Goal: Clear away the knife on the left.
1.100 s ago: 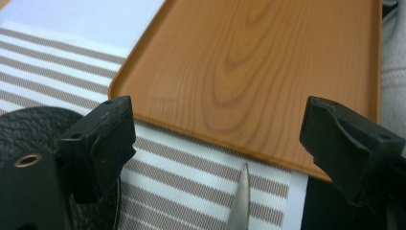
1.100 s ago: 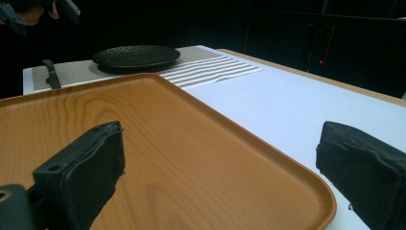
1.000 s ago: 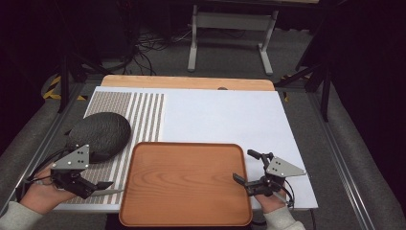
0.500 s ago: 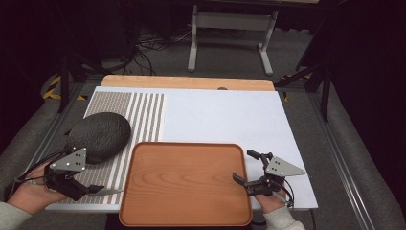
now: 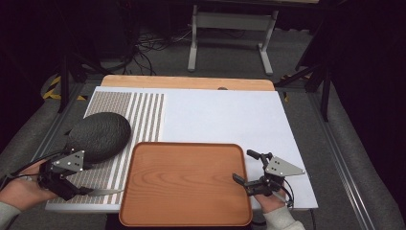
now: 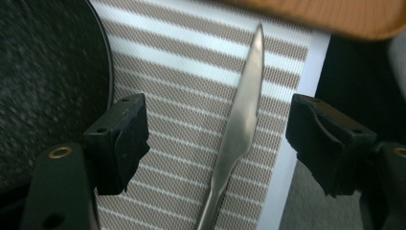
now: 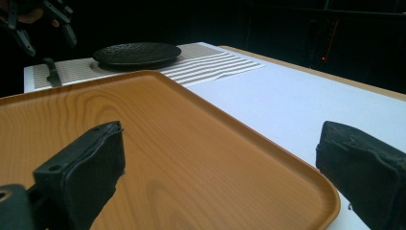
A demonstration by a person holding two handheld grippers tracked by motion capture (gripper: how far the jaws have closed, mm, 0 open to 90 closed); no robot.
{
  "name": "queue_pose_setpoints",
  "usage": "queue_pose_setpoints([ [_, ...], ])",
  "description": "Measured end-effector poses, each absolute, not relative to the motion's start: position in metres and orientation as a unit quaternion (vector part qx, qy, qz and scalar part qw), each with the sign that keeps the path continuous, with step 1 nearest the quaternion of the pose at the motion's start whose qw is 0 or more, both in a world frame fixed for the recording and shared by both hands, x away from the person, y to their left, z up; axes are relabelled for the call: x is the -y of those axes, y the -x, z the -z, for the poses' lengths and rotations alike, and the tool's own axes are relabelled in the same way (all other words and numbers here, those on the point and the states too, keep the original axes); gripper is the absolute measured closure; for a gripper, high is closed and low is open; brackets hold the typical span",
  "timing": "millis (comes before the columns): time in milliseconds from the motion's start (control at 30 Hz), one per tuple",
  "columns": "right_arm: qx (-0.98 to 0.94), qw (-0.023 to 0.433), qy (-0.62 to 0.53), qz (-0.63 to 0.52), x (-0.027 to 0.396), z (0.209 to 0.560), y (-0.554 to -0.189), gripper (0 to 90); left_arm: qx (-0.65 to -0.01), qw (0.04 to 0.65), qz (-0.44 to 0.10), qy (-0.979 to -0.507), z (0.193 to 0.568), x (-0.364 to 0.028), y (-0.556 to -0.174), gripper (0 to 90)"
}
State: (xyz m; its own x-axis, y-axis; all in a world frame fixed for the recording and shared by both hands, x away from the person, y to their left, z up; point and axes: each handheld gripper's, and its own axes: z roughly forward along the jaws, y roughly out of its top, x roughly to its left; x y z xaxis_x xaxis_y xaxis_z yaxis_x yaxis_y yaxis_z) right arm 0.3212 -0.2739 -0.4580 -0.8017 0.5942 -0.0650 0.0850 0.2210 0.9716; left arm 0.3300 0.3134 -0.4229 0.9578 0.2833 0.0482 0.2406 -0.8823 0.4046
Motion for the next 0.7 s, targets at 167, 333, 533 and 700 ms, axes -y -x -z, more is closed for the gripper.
queue_pose_setpoints([
  [167,-0.749,0.218,-0.227,-0.583,0.274,0.458,-0.322,3.2,-0.119,0.175,-0.051,-0.976,0.425,-0.315,-0.331,31.1],
  [333,-0.751,0.216,-0.225,-0.582,0.274,0.458,-0.322,3.3,-0.113,0.143,-0.044,-0.982,0.430,-0.316,-0.333,36.0],
  [533,-0.752,0.216,-0.225,-0.581,0.274,0.458,-0.322,3.2,-0.103,0.105,-0.035,-0.988,0.435,-0.315,-0.335,37.4],
  [700,-0.752,0.215,-0.225,-0.581,0.273,0.459,-0.322,3.2,-0.083,0.061,-0.033,-0.994,0.441,-0.314,-0.335,40.5],
])
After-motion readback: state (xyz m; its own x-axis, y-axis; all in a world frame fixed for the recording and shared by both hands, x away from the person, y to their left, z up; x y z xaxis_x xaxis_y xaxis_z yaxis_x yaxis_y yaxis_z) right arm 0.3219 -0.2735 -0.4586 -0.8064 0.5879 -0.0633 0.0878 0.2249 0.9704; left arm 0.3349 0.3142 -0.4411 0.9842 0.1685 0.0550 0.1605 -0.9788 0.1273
